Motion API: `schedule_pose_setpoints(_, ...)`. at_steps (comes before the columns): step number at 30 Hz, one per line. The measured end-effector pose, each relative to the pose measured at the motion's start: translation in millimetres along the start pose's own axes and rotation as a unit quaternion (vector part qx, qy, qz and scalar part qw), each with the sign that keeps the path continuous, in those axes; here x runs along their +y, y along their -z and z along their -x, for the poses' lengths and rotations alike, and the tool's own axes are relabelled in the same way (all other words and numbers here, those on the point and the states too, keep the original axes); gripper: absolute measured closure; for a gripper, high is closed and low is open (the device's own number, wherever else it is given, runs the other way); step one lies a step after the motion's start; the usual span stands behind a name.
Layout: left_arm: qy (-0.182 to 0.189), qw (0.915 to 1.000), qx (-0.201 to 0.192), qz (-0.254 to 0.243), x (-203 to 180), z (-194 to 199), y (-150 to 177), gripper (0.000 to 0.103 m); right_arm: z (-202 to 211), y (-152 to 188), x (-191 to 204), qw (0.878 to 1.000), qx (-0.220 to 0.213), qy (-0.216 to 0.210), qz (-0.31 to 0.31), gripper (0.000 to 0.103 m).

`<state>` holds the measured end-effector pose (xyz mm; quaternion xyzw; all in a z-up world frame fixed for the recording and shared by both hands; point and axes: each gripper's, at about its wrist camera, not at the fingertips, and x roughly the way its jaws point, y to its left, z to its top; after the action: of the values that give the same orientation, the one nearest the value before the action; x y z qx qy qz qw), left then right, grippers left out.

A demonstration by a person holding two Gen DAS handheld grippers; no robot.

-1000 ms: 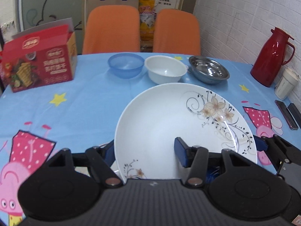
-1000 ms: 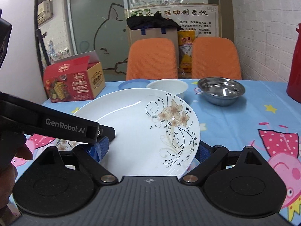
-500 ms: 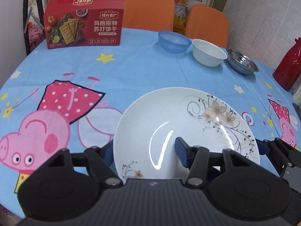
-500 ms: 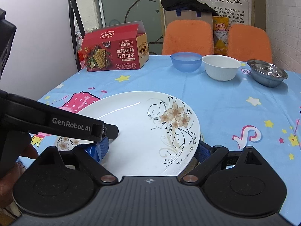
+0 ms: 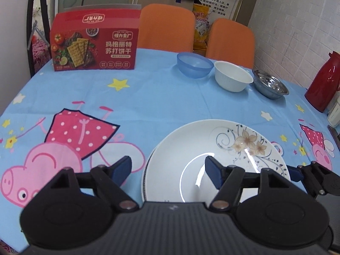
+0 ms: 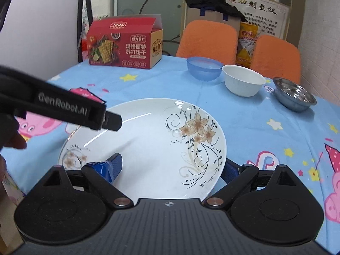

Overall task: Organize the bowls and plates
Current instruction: 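Carry the floral plate onto the gold-rimmed plate and open the left gripper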

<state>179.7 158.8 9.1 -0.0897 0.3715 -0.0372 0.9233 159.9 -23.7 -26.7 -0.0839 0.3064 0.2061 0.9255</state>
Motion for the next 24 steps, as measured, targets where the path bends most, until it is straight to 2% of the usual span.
schedule_pose_setpoints(2,-0.001,1.0,-0.004,0.0,-2,2,-2,0.032,4,-1,-15,0.998,-0.01,-0.025,-0.055,0.021)
schedule_pose_setpoints(4,-0.002,1.0,-0.006,-0.002,-3,3,-3,0.032,3,-1,-24,0.996,-0.009,-0.039,-0.074,0.022)
schedule_pose_setpoints(8,0.001,0.9999,-0.009,-0.008,-9,7,-5,0.031,19,-2,-52,0.989,-0.057,-0.024,-0.137,0.022)
schedule_pose_setpoints(16,0.009,0.9994,-0.01,-0.031,-35,5,-10,0.028,23,3,-71,0.988,-0.051,-0.009,-0.142,0.022)
schedule_pose_setpoints(17,0.008,0.9994,-0.009,-0.034,-39,4,-11,0.026,23,4,-73,0.988,-0.048,-0.009,-0.143,0.022)
schedule_pose_setpoints(18,0.005,0.9993,-0.009,-0.036,-43,3,-12,0.016,23,6,-75,0.988,-0.047,-0.008,-0.144,0.022)
schedule_pose_setpoints(20,0.005,0.9991,-0.016,-0.039,-48,4,-13,0.003,24,8,-80,0.988,-0.046,-0.008,-0.15,0.022)
schedule_pose_setpoints(24,-0.002,0.9979,-0.029,-0.058,-62,5,-16,0.003,29,13,-93,0.986,-0.05,-0.005,-0.159,0.022)
